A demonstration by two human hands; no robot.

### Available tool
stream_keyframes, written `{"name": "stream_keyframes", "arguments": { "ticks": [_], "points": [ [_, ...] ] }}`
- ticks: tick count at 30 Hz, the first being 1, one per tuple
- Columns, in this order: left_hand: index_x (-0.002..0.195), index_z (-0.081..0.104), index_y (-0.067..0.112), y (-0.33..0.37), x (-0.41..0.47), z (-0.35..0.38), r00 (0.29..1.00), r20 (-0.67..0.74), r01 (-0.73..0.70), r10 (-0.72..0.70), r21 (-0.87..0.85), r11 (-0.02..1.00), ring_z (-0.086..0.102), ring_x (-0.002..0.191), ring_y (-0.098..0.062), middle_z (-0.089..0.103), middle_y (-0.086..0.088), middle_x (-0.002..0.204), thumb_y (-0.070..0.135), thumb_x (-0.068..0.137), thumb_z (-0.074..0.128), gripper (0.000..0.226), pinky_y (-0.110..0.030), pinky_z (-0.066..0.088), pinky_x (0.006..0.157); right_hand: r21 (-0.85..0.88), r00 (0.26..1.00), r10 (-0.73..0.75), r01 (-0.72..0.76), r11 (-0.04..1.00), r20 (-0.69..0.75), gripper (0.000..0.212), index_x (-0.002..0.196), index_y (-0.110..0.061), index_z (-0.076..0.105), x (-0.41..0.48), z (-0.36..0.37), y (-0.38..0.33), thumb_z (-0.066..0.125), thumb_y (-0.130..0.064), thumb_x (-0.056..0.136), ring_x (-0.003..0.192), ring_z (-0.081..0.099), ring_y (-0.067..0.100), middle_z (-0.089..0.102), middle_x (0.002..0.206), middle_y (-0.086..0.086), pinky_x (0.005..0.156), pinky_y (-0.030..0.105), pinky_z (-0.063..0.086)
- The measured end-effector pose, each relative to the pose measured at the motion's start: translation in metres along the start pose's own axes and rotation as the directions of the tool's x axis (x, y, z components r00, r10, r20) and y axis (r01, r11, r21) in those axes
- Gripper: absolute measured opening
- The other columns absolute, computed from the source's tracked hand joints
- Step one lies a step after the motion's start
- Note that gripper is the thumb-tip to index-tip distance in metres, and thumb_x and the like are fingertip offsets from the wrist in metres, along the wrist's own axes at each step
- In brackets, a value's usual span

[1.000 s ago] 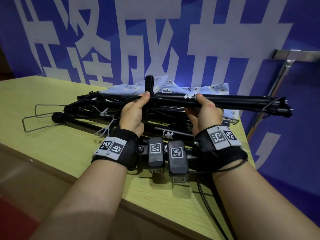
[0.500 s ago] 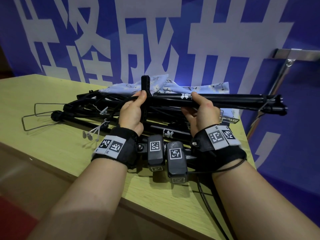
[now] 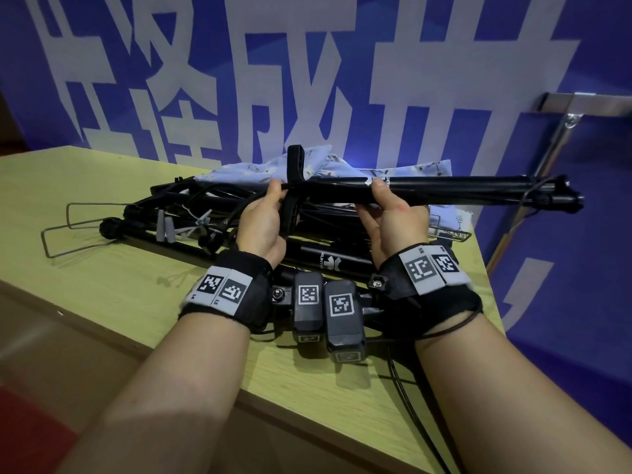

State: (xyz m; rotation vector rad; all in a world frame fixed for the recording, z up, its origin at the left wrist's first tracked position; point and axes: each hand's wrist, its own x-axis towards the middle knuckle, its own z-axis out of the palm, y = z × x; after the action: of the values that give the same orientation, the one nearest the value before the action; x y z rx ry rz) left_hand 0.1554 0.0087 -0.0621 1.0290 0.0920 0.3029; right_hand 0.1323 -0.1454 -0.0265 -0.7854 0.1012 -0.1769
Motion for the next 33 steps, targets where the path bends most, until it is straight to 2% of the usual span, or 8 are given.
{"name": "stream_keyframes", "arguments": {
  "ticks": [6,12,15,19,23,25,28,33],
  "points": [
    [0.132,0.047,0.017,0.001,-0.001,0.001,1.000,0.007,-0.029,0.029,-0.013,0.999,0.068,0.107,-0.023,0.070,-0.013,0.118,0.026,0.105,0.042,0.029,-0.043,0.052,0.088,-0.101,0.997,-0.033,0.026,0.995,-0.074,0.053,0.123,-0.005,0.035,0.005,-0.001,0.001,0.069,-0.021,0.086,0.107,0.061,0.029,0.052,0.125,0.016,0.063,0.031,0.059],
    [0.137,0.046,0.012,0.005,-0.005,0.005,1.000,-0.004,0.001,-0.002,-0.075,0.997,0.072,0.095,-0.019,0.069,-0.013,0.120,0.025,0.106,0.038,0.034,-0.036,0.059,0.070,-0.125,0.989,-0.040,0.023,0.992,-0.140,0.062,0.130,-0.009,0.028,0.006,-0.002,0.000,0.066,-0.032,0.087,0.114,0.056,0.031,0.041,0.136,0.014,0.052,0.028,0.058],
    [0.137,0.036,0.018,0.006,-0.009,0.008,0.994,-0.064,-0.093,0.086,-0.125,0.988,0.074,0.085,-0.020,0.066,-0.014,0.118,0.007,0.102,0.046,0.038,-0.045,0.058,0.086,-0.159,0.983,-0.045,0.017,0.987,-0.176,0.069,0.139,-0.007,0.020,0.005,-0.002,-0.002,0.061,-0.034,0.090,0.116,0.046,0.025,0.030,0.142,0.012,0.055,0.026,0.057],
    [0.128,0.040,0.028,0.012,-0.014,0.007,0.991,-0.068,-0.119,0.113,-0.099,0.988,0.073,0.085,-0.023,0.060,-0.014,0.126,0.001,0.100,0.045,0.039,-0.043,0.058,0.085,-0.154,0.987,-0.022,-0.003,0.988,-0.161,0.066,0.138,-0.011,0.021,0.008,-0.003,-0.001,0.060,-0.035,0.091,0.119,0.045,0.027,0.030,0.141,0.009,0.055,0.028,0.058],
    [0.113,0.058,0.020,0.022,-0.023,0.006,0.996,0.092,0.024,-0.018,-0.063,0.998,0.068,0.098,-0.028,0.063,-0.007,0.117,0.019,0.105,0.037,0.022,-0.037,0.058,0.072,-0.144,0.995,0.023,-0.037,0.989,-0.100,0.051,0.135,-0.011,0.029,0.011,-0.003,0.000,0.053,-0.031,0.095,0.094,0.063,0.028,0.052,0.127,0.020,0.058,0.032,0.058],
    [0.113,0.058,0.015,0.027,-0.027,0.005,0.981,0.179,0.090,-0.074,-0.081,0.993,0.065,0.110,-0.036,0.063,-0.012,0.124,0.028,0.106,0.036,0.026,-0.034,0.058,0.072,-0.160,0.995,0.014,-0.030,0.987,-0.099,0.042,0.133,-0.010,0.034,0.011,-0.004,0.000,0.049,-0.025,0.097,0.086,0.064,0.026,0.056,0.122,0.022,0.057,0.031,0.057],
    [0.083,0.055,0.016,0.038,-0.036,0.002,0.972,0.218,0.114,-0.091,-0.095,0.989,0.062,0.116,-0.036,0.069,-0.013,0.116,0.037,0.103,0.041,0.032,-0.031,0.059,0.076,-0.115,0.996,0.038,-0.048,0.992,-0.087,0.037,0.129,-0.009,0.040,0.013,-0.006,-0.001,0.051,-0.022,0.096,0.097,0.065,0.029,0.055,0.125,0.018,0.054,0.028,0.056],
    [0.077,0.047,0.021,0.054,-0.051,-0.002,0.979,0.199,0.049,-0.037,-0.055,0.997,0.062,0.114,-0.032,0.068,-0.008,0.112,0.040,0.103,0.040,0.033,-0.037,0.058,0.078,-0.046,0.993,0.103,-0.105,0.993,-0.050,0.044,0.136,-0.005,0.035,0.004,-0.003,-0.003,0.049,-0.023,0.098,0.070,0.065,0.021,0.058,0.118,0.017,0.055,0.026,0.056]
  ]
}}
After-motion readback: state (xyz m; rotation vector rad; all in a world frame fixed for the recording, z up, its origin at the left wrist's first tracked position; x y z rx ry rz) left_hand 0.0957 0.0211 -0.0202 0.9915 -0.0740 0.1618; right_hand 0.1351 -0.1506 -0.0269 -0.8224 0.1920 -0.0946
